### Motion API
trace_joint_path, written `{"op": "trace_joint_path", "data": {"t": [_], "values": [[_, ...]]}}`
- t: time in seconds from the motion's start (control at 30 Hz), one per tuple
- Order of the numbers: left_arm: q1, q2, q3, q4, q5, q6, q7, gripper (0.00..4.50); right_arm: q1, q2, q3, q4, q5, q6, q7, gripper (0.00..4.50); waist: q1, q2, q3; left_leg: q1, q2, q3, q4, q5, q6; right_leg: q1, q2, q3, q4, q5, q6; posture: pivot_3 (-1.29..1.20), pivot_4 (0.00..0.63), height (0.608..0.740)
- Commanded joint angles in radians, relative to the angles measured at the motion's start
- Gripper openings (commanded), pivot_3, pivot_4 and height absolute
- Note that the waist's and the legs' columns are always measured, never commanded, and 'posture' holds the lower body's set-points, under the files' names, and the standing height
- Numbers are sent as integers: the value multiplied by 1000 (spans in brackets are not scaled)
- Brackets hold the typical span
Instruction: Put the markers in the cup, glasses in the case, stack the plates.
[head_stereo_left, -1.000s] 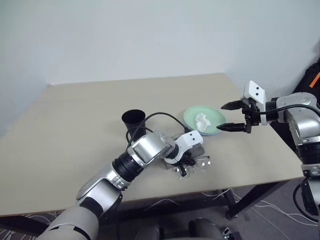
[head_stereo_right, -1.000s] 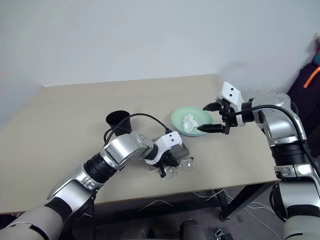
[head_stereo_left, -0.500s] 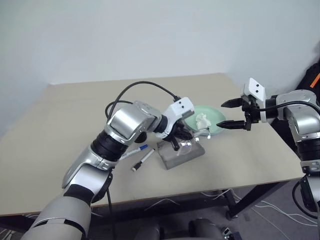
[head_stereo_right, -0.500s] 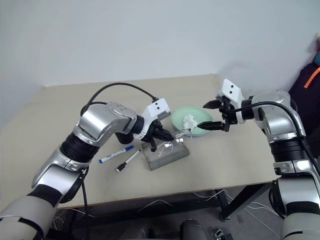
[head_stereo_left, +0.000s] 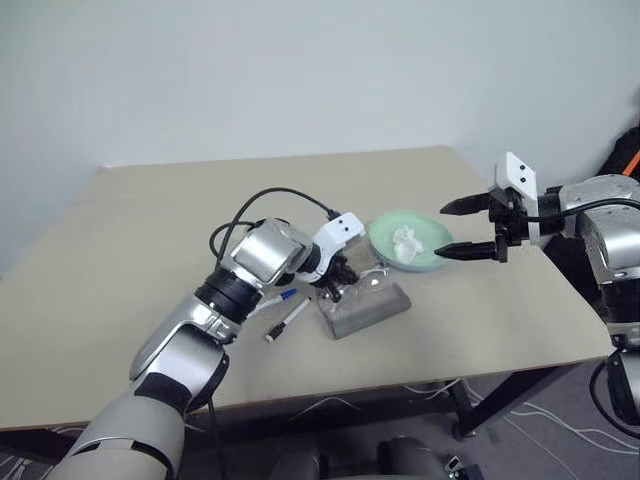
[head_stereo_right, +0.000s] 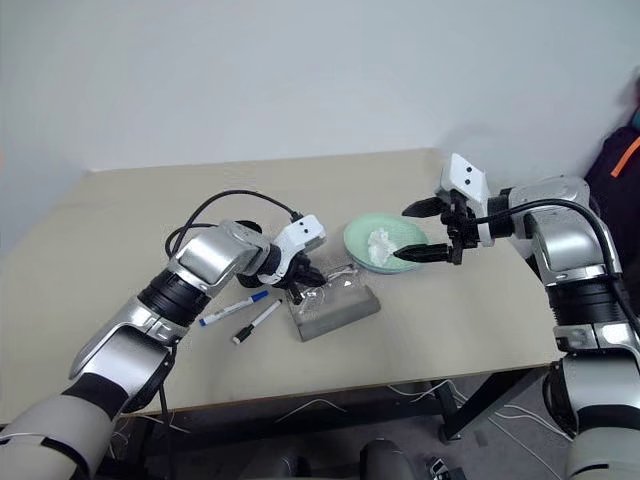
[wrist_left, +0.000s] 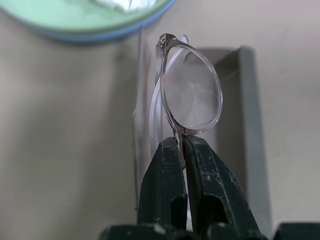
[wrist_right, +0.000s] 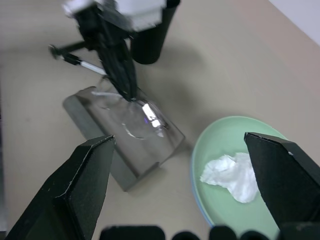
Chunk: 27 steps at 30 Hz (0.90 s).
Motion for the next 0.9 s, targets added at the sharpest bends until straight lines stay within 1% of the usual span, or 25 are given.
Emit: {"op": "trace_joint_path", "data": {"t": [0.03,0.37,0.77,0.87,0.9], "values": [[4,-26,-9,6,31,-21,-4,29,-3,-21,-51,-57,37,7,-6,4500,0,0,0,0,0,0,0,0,0,0,0,0,0,0,0,0,0,727],[27,-91,-24,2,62,-1,-2,29,22,-22,-55,-91,45,13,-34,4500,0,0,0,0,0,0,1,0,0,0,0,0,0,0,0,0,0,727],[25,-82,-9,-24,74,31,-6,29,14,-15,-44,-69,32,-2,-54,4500,-1,0,0,0,0,0,1,0,0,0,0,0,0,0,0,0,0,727],[14,-72,6,-39,64,49,-13,654,11,-13,-42,-65,31,-5,-55,4500,-1,0,0,0,0,0,0,0,0,0,0,0,0,0,0,0,0,727],[9,-66,16,-52,60,56,-15,984,10,-12,-41,-62,30,-6,-55,4500,-1,0,0,0,0,0,0,0,0,0,0,0,0,0,0,0,0,727]]}}
